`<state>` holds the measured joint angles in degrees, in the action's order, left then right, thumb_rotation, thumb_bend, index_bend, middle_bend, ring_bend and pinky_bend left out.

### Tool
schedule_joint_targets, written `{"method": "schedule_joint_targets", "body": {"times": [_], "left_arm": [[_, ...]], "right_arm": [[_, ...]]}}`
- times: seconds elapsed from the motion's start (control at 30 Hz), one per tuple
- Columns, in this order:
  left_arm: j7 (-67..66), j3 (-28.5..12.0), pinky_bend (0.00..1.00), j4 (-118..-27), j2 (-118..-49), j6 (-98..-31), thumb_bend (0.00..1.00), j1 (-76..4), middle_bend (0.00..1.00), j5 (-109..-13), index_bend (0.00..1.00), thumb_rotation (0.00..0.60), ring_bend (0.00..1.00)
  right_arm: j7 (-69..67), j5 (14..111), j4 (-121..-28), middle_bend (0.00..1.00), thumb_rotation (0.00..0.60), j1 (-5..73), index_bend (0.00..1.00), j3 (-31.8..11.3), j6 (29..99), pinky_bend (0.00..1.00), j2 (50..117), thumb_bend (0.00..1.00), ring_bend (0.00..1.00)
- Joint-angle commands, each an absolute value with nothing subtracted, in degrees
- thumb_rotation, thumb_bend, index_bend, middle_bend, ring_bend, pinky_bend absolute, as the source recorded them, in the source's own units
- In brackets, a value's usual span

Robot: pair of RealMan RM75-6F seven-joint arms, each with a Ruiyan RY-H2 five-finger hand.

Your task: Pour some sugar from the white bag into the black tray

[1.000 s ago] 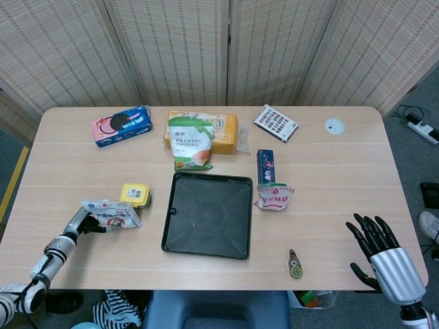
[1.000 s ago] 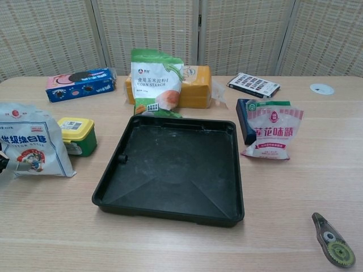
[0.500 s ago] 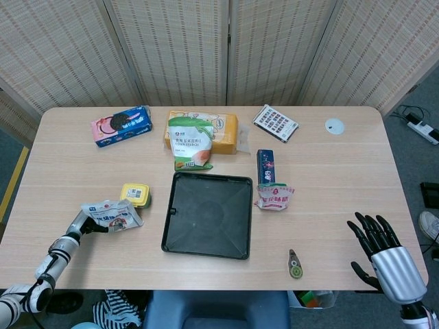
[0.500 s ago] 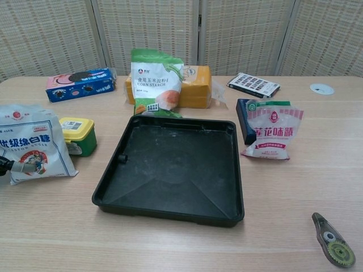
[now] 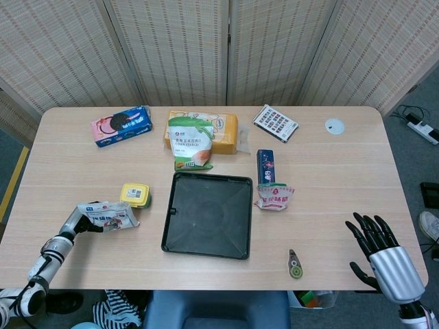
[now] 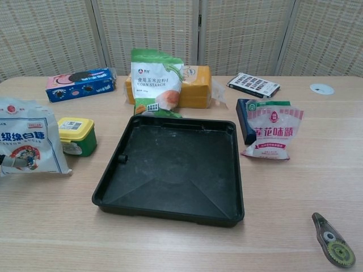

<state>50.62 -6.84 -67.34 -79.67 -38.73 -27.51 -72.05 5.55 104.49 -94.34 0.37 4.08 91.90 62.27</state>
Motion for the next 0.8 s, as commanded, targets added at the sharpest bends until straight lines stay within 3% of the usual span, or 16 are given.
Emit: {"method": "schedule_joint_targets", "body": {"times": [0.03, 0.43, 0.57, 0.8], "left_arm": [[46.01, -7.18, 1.00, -74.05, -73.98, -40.19, 0.22, -26.37, 0.94, -70.40, 0.90, 0.600, 1.00], [24.91, -7.87, 1.00, -99.13, -56.30, -41.56, 0.23, -28.35, 0.95, -55.34, 0.91, 0.600, 1.00], [12.09, -6.45, 1.00, -106.32, -56.00, -46.99, 0.25, -31.01, 0.95, -47.00, 0.91, 0.600, 1.00], [-9.85, -6.19, 1.00, -114.44, -62.36, -60.00, 0.25, -38.61, 0.95, -30.22, 0.91, 0.600, 1.00]], "right_arm": [[5.78, 104.51, -94.33, 0.00, 0.600, 0.50, 0.00, 4.15, 91.56, 0.00, 62.37, 0.30, 0.00], [6.65, 105.11, -94.76, 0.00, 0.600, 1.31, 0.00, 4.68, 89.69, 0.00, 62.75, 0.30, 0.00], [6.13, 105.81, -94.88, 0.00, 0.600, 1.56, 0.00, 4.99, 89.64, 0.00, 62.43, 0.30, 0.00], [3.84, 107.45, -94.29, 0.00, 0.600, 1.03, 0.00, 5.50, 92.11, 0.00, 61.43, 0.30, 0.00]]}}
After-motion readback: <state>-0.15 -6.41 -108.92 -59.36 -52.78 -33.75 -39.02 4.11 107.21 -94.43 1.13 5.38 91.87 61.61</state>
